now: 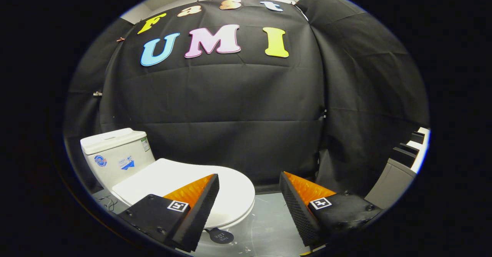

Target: Open the toilet lid.

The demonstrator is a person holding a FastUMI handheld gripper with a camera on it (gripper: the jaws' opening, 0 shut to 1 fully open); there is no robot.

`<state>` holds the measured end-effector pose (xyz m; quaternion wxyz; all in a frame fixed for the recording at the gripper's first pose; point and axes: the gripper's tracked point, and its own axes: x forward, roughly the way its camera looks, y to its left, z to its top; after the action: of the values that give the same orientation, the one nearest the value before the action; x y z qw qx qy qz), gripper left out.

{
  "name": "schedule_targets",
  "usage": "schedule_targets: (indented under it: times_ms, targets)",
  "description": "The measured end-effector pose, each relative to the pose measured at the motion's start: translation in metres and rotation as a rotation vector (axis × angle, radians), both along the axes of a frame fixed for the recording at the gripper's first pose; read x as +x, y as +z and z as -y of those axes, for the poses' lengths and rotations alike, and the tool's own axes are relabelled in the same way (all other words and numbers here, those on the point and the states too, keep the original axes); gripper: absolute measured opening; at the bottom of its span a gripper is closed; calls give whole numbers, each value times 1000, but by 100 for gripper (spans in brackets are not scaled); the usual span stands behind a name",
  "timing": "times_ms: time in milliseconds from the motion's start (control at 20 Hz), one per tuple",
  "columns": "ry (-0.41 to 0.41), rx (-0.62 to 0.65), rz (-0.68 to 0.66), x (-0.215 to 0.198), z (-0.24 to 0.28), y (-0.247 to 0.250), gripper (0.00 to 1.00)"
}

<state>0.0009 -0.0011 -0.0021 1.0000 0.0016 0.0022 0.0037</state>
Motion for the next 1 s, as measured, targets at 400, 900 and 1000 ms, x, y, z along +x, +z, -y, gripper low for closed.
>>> schedule_targets:
  times_ms: [400,900,1000]
  targets:
    - [-8,6,-8,1,6,-3,98]
    - [5,53,-92,-2,12,-28,98]
    - [7,86,-115,-3,13,-34,98]
